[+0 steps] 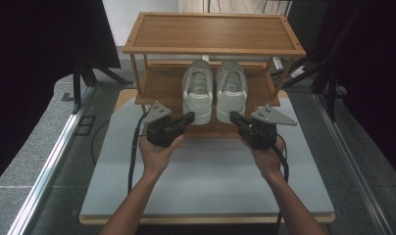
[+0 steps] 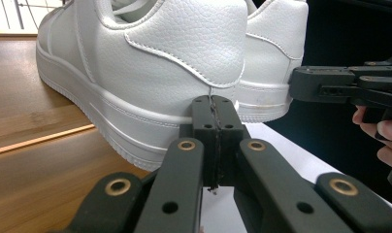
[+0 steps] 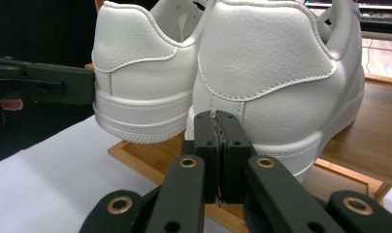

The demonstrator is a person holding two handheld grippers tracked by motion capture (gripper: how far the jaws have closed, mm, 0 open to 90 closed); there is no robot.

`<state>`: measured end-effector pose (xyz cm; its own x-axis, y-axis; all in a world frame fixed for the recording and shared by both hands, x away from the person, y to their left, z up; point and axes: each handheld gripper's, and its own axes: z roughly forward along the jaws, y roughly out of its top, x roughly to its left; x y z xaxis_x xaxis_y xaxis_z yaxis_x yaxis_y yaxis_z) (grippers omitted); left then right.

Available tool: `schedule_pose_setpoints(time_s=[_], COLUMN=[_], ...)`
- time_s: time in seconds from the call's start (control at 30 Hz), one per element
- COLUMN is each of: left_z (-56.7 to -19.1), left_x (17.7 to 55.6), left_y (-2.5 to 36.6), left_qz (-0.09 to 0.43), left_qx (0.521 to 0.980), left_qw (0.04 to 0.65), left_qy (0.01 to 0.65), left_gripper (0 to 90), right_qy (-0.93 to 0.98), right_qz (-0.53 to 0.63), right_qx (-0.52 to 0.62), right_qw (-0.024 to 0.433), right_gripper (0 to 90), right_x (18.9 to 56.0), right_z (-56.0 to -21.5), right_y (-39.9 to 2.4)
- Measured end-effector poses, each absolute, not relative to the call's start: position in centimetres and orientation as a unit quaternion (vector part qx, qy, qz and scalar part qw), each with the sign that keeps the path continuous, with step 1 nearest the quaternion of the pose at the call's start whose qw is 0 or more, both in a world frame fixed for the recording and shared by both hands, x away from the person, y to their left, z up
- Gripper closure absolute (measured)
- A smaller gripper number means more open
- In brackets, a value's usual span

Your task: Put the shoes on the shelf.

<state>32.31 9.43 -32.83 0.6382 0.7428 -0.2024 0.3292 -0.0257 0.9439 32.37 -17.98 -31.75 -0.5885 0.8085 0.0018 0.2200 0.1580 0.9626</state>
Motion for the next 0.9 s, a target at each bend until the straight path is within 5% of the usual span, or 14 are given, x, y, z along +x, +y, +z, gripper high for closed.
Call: schedule_pose_setpoints(time_s=[0.9], left_z=[-33.2], left_x=[34.2], left_y=[7.5], left_qz=[0.186], left_qx=[0.691], left_qw=[0.58], left_qy=[0.389], left_gripper=[90.0], right_qy=[0.715], right_qz=[0.546], right_qx=[0.361], right_qw=[0.246], right_gripper=[89.0], right_x=[33.4], right_z=[-31.8], right_y=[-18.4])
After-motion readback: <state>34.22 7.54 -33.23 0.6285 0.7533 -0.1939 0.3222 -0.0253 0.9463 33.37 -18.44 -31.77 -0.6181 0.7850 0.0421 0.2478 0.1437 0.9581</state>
